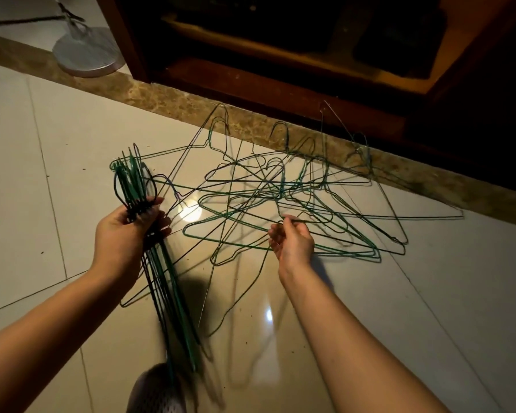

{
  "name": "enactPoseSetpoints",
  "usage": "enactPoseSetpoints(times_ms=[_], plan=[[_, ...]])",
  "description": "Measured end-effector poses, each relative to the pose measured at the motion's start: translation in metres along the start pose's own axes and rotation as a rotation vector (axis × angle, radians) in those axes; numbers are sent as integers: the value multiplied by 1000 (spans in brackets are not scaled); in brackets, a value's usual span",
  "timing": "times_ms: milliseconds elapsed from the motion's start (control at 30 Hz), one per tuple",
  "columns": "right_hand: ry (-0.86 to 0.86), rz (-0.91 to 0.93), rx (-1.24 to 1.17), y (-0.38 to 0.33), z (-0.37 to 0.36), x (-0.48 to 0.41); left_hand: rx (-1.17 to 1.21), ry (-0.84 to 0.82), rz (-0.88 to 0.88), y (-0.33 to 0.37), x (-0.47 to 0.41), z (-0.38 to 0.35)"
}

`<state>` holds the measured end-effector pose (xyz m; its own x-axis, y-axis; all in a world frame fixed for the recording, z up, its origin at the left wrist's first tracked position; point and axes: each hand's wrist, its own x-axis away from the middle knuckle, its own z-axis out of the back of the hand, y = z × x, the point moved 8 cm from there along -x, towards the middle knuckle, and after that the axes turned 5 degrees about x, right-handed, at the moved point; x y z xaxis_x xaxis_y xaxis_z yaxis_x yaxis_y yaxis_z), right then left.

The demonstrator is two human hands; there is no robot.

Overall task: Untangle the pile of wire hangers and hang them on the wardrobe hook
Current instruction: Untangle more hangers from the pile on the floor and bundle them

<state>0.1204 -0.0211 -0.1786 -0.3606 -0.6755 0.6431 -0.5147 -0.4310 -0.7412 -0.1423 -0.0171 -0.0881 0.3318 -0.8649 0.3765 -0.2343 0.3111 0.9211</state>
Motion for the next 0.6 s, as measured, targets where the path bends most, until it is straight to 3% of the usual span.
enactPoseSetpoints(times_ms=[333,600], plan=[[84,155,-2,-41,17,-8,-9,1,-9,3,3,-11],[93,-61,-175,-33,24,-15,-18,1,5,0,5,-13]])
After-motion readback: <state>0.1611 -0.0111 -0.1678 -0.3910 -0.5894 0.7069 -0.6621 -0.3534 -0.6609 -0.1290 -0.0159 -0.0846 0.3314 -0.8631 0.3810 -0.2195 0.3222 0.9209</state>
